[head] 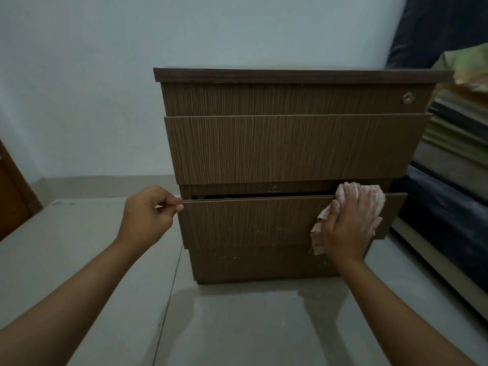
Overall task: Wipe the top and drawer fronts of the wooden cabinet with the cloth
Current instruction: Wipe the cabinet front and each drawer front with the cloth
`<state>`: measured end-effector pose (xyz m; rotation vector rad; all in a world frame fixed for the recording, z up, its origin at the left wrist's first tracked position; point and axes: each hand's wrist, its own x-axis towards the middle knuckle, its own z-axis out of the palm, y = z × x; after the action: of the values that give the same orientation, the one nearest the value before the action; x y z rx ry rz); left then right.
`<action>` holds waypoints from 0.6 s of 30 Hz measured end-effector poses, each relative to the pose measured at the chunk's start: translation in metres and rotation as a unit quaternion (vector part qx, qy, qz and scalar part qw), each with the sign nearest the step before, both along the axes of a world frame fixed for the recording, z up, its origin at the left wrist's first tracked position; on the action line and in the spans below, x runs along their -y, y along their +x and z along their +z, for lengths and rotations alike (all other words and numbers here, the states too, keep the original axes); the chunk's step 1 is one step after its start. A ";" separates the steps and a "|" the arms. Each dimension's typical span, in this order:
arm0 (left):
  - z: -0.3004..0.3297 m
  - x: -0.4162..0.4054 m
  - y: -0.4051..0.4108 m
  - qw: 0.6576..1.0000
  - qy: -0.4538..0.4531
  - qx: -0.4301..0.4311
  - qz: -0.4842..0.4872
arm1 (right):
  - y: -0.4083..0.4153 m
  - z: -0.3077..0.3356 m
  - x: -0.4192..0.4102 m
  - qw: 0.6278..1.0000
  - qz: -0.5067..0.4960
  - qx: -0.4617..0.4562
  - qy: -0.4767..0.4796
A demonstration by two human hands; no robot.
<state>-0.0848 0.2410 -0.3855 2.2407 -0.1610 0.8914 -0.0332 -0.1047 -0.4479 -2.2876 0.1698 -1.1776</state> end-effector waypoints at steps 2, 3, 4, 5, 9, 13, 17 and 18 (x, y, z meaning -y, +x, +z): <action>0.000 0.000 0.000 1.000 -0.002 0.001 0.001 | 0.002 0.000 0.010 1.000 -0.005 0.000 0.000; 0.000 -0.001 0.000 1.000 -0.001 0.000 0.002 | 0.002 0.000 0.014 1.000 -0.006 0.001 -0.001; 0.000 0.000 0.000 1.000 -0.001 0.000 0.002 | 0.003 0.000 0.019 1.000 -0.007 0.001 -0.003; 0.000 0.000 -0.001 1.000 -0.001 -0.001 0.001 | 0.004 0.000 0.023 1.000 -0.009 0.002 -0.006; 0.001 0.001 -0.002 1.000 0.000 0.000 -0.001 | 0.007 -0.001 0.038 1.000 -0.017 0.007 -0.010; 0.003 0.000 -0.001 1.000 0.000 -0.009 -0.002 | 0.009 0.000 0.050 1.000 -0.024 0.005 -0.001; 0.004 0.001 -0.002 1.000 0.007 -0.014 0.002 | 0.012 0.000 0.065 0.999 -0.035 0.002 0.017; 0.005 0.001 -0.002 1.000 0.004 -0.015 0.002 | 0.013 -0.001 0.068 0.999 -0.038 0.003 0.028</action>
<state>-0.0868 0.2400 -0.3810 2.2622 -0.1462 0.8611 -0.0204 -0.1729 -0.4485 -2.2464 0.2866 -1.2025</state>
